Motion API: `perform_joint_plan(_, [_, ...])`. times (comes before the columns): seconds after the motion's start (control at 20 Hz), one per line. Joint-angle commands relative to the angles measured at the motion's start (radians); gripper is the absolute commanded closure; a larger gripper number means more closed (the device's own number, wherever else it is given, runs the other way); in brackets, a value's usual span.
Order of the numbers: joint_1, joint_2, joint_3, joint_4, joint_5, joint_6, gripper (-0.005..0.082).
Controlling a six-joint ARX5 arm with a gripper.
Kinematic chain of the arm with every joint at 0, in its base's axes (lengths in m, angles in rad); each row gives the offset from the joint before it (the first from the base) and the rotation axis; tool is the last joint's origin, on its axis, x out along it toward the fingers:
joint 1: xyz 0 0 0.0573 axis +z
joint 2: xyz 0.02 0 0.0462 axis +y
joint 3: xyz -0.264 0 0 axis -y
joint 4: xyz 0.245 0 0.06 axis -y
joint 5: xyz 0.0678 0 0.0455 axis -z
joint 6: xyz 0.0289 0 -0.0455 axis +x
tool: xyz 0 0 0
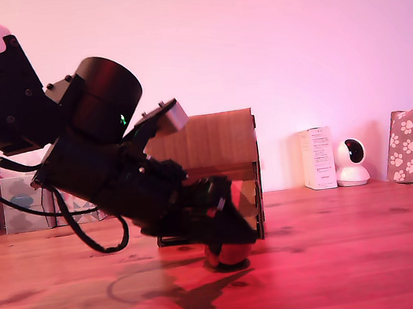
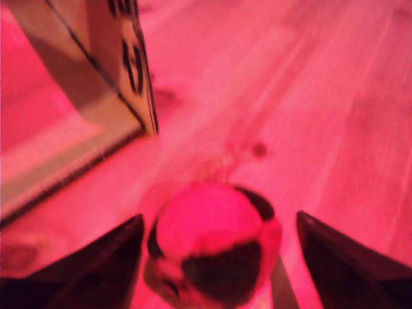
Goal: Drop the footbag into the cardboard dice tower
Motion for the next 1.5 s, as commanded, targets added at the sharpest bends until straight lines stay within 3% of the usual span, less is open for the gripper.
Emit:
perform_joint_plan(0.0, [-0.003,0.018,-0.003,-0.023,0.001,0.006,0.0386])
perform_joint_plan(0.1, [-0.001,0.018,-0.003,-0.029,0.001,0.005,0.0554])
perform_joint_plan(0.2, [-0.002,0.017,-0.003,-0.010,0.001,0.005,0.0638])
perform_joint_plan(0.4, [-0.003,-0.031,-0.001,-0.048,0.005,0.000,0.0644])
perform_joint_plan(0.8, [-0.002,-0.383,-0.001,-0.427,0.003,-0.007,0.0644])
perform_joint_plan(1.1, [-0.002,-0.578,-0.001,-0.474,-0.006,-0.006,0.0644])
perform_joint_plan(1.2, [-0.002,-0.617,-0.001,-0.474,-0.051,-0.006,0.0644])
perform_joint_plan(1.3, [0.000,-0.634,-0.001,-0.448,-0.131,-0.006,0.0644])
perform_joint_plan(1.45, [0.016,-0.623,-0.001,-0.311,-0.178,-0.006,0.0644])
